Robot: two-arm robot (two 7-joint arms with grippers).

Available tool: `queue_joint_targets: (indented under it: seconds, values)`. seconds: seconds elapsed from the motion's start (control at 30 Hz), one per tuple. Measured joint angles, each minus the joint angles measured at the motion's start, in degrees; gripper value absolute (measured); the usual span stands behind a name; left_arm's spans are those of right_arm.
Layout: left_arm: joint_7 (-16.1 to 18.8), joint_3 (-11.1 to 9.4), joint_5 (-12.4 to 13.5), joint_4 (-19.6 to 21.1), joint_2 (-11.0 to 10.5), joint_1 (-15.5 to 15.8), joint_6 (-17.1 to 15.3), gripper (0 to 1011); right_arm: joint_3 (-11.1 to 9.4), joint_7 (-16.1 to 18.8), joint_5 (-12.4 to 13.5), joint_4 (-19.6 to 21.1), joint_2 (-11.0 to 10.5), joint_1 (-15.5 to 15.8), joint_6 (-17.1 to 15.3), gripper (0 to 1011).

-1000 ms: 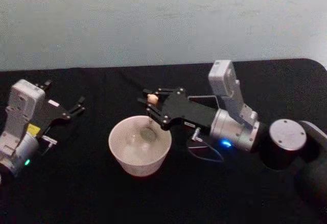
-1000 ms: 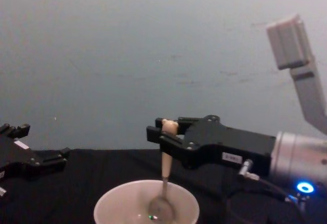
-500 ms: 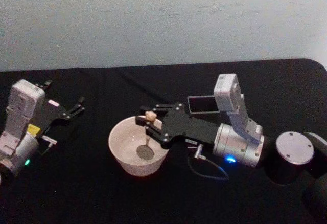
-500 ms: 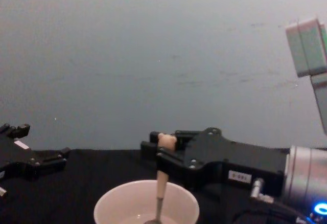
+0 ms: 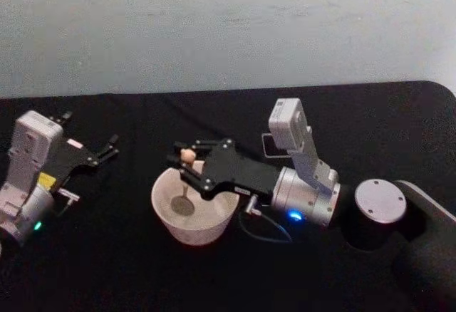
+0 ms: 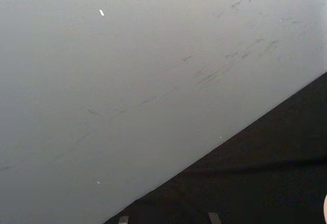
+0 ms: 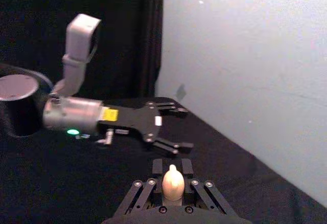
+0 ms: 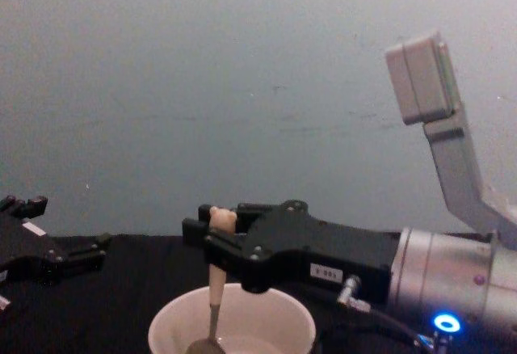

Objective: Pick up the stirring spoon with one hand, stir inside the cup, then place it back in its original position.

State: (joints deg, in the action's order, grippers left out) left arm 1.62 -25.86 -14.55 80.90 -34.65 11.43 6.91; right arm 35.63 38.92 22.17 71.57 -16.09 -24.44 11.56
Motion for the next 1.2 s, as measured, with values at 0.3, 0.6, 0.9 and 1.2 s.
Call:
queue_joint_targets:
  seconds: [0.3,0.6,0.9,1.2]
  values:
    - [0.0,0.0,0.0,0.0,0.0,0.0,0.0,1001,-1.31,-1.86,-0.96,-2.99,1.44,-1.65,0.72,212]
    - [0.0,0.0,0.0,0.0,0.0,0.0,0.0,1001,-2.33,-2.35,-1.57,-3.21,1.1,-1.62,0.76,212]
    - [0.0,0.0,0.01,0.0,0.0,0.0,0.0,1001,-3.3,-2.7,-2.21,-2.16,-0.21,-0.88,0.85,212]
    - [0.0,0.0,0.0,0.0,0.0,0.0,0.0,1001,-4.14,-1.0,-0.84,2.43,-3.24,2.05,-0.04,212]
